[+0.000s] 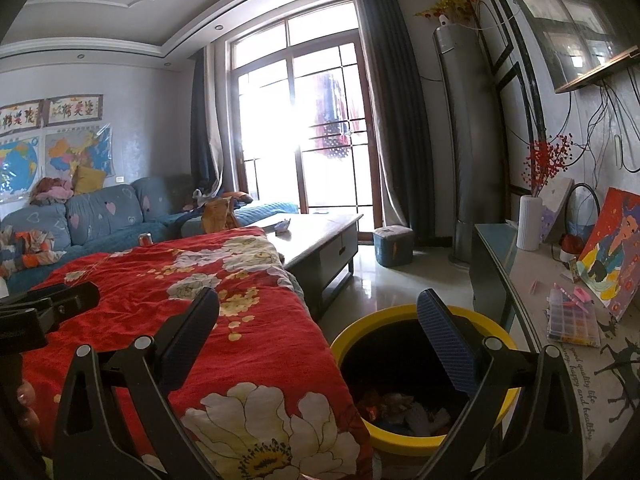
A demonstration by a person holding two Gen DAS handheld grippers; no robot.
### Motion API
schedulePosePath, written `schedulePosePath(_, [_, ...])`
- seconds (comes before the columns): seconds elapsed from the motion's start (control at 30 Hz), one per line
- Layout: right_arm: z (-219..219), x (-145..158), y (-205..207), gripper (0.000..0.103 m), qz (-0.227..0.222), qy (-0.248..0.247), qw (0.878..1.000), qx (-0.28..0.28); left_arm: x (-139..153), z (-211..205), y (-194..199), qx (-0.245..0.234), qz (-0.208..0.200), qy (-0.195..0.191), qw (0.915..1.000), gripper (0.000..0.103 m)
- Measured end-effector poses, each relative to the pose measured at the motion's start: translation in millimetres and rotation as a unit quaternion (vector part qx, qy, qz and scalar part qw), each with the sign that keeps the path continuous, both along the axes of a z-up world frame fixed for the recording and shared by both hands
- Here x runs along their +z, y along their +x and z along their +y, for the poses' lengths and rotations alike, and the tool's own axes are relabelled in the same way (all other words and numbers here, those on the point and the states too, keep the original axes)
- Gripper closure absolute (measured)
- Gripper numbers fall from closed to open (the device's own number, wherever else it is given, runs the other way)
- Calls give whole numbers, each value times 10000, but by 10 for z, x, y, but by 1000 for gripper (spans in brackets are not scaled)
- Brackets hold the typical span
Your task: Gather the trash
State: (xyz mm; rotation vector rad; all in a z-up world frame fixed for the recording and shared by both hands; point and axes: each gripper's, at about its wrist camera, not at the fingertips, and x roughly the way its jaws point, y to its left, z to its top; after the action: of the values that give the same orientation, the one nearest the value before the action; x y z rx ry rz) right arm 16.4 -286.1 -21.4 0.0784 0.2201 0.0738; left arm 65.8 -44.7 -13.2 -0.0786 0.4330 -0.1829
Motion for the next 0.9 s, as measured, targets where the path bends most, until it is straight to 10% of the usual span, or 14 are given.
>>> schedulePosePath(0.9, [-63, -21, -7, 7, 10, 4, 10000, -20, -16, -30, 10, -61, 65, 17, 10000, 11])
